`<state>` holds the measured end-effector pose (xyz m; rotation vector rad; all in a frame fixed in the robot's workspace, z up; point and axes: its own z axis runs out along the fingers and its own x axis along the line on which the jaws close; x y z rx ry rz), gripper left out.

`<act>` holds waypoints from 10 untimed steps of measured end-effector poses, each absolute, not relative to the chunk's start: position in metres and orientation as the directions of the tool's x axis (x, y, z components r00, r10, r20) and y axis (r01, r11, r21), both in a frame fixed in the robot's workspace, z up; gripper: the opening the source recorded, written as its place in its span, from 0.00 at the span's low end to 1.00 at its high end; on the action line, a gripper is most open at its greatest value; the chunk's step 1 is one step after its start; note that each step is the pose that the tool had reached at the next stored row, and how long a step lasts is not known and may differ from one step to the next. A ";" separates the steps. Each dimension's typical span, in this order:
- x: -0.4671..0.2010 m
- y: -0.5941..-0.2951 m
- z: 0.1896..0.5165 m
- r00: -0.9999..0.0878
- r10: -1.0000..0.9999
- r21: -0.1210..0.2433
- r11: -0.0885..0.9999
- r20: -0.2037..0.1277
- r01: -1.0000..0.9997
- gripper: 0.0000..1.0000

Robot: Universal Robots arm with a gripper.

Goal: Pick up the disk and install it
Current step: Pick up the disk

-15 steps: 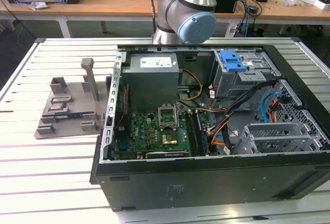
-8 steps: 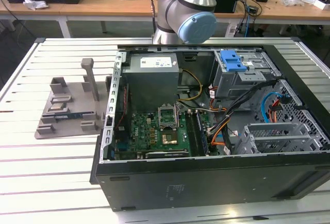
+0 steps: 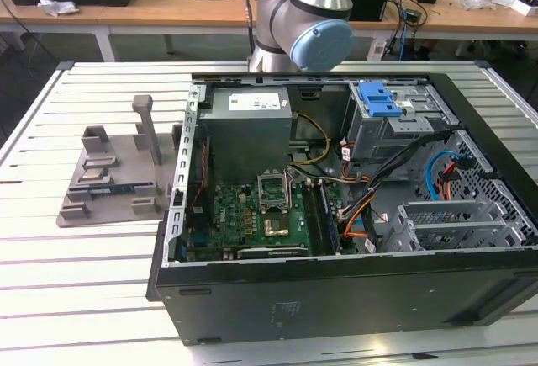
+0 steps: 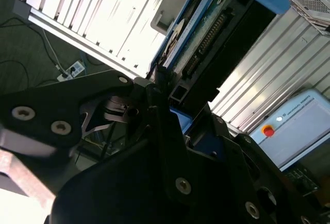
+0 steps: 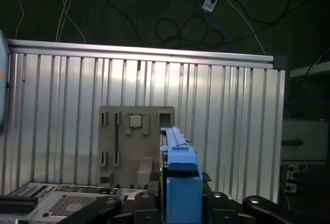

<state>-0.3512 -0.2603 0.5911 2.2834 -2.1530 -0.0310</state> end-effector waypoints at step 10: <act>-0.351 -0.260 0.604 0.059 -0.998 0.016 -0.059 -0.012 -0.998 0.36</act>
